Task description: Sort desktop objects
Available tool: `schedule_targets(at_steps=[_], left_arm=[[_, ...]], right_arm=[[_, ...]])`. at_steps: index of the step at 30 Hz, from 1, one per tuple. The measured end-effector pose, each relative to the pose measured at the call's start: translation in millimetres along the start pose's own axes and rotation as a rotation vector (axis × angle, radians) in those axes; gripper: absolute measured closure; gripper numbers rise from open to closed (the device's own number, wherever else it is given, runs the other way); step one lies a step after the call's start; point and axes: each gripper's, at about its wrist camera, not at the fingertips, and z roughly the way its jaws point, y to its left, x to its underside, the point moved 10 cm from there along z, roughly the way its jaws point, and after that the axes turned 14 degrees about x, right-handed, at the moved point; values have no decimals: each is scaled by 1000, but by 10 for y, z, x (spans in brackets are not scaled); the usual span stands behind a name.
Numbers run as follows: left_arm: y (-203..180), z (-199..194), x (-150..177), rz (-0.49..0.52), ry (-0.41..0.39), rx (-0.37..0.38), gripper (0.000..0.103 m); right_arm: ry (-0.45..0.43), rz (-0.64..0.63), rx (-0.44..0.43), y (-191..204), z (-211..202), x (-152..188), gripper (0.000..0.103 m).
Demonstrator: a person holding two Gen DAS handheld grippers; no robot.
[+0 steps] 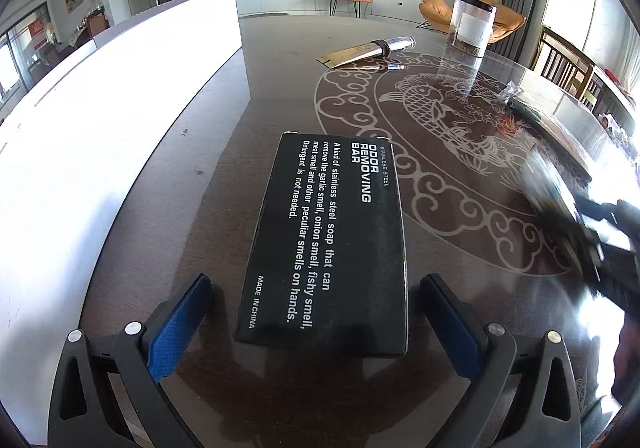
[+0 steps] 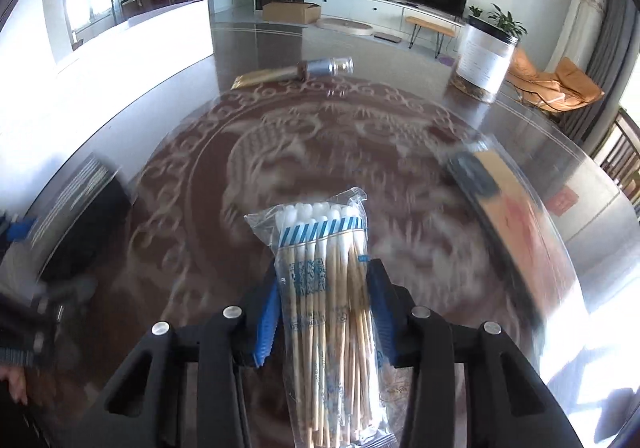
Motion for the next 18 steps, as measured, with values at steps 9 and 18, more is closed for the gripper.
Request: schedule_targets(at_steps=[9, 18], left_arm=[[-1, 27, -10, -1, -2, -2, 0], [-125, 98, -55, 20, -27, 5, 0]], right_arm=[[22, 116, 53, -199, -166, 390, 14], [64, 139, 37, -186, -84, 431, 0]])
